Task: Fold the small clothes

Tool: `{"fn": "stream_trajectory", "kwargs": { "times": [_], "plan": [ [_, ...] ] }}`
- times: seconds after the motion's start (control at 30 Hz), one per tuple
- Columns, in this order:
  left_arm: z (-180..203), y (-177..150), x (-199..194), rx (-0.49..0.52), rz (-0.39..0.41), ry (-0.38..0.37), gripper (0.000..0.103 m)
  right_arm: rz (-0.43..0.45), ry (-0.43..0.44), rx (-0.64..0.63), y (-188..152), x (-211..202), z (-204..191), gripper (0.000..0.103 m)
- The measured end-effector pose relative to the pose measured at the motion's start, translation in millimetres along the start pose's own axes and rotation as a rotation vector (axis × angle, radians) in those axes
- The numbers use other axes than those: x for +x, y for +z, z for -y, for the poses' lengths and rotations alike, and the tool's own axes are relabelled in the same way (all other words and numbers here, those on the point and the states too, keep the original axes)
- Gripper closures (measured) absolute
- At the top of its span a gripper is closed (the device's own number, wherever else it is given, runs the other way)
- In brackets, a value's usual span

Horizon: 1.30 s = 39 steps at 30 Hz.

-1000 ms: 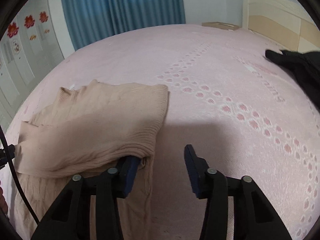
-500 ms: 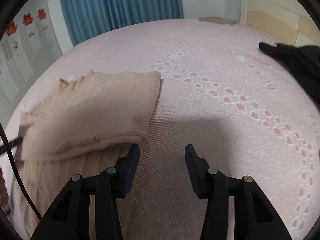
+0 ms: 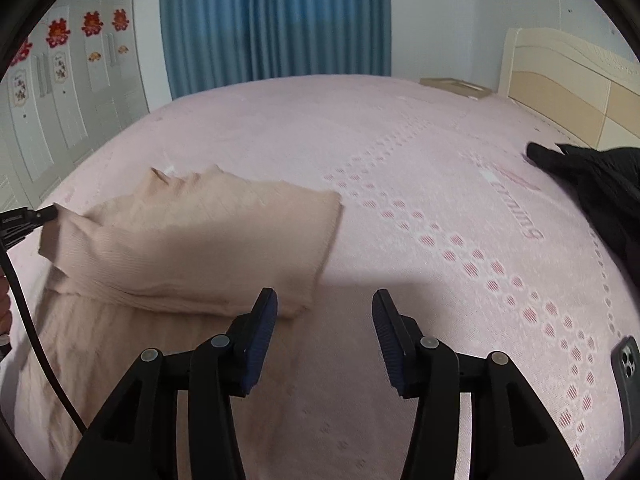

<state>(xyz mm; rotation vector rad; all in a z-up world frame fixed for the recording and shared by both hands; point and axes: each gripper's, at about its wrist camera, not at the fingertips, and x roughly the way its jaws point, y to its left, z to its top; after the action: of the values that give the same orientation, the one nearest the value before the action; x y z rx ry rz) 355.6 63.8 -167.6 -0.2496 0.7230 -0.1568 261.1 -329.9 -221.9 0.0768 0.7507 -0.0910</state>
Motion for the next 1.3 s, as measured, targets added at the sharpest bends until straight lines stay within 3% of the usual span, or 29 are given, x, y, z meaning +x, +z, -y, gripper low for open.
{"fn": "stream_trajectory", "kwargs": {
  "times": [0.2,0.3,0.4,0.57,0.67,0.87,1.03,1.3],
  "plan": [
    [-6.5,-22.3,20.5,0.039,-0.095,0.064,0.097,-0.024,-0.034,-0.033,6.9,27.1,-22.1,0.050],
    [-10.8,-31.7,21.3,0.036,-0.118,0.049,0.096,-0.124,-0.111,-0.056,3.6,54.3,-27.3,0.050],
    [-11.2,-32.0,14.9,0.036,-0.125,0.036,0.090,-0.116,-0.088,-0.015,2.2,50.3,-20.9,0.049],
    [-7.5,-36.3,-8.4,0.056,-0.126,0.067,0.057,-0.104,-0.056,0.021,-6.2,19.5,-11.8,0.048],
    [-6.1,-46.7,-33.8,0.065,-0.092,0.080,0.043,-0.125,-0.020,0.030,-17.7,-5.8,-10.5,0.048],
    [3.3,-74.8,-99.4,0.062,-0.051,0.118,0.043,-0.111,-0.006,0.008,-38.0,-69.4,-12.1,0.048],
    [11.9,-98.1,-155.5,0.058,-0.016,0.134,0.043,-0.026,-0.090,-0.013,-56.7,-133.9,-15.0,0.048],
    [16.9,-145.2,-217.3,0.047,-0.015,0.145,0.043,-0.065,0.011,-0.011,-104.4,-186.1,-8.6,0.048]
  ]
}}
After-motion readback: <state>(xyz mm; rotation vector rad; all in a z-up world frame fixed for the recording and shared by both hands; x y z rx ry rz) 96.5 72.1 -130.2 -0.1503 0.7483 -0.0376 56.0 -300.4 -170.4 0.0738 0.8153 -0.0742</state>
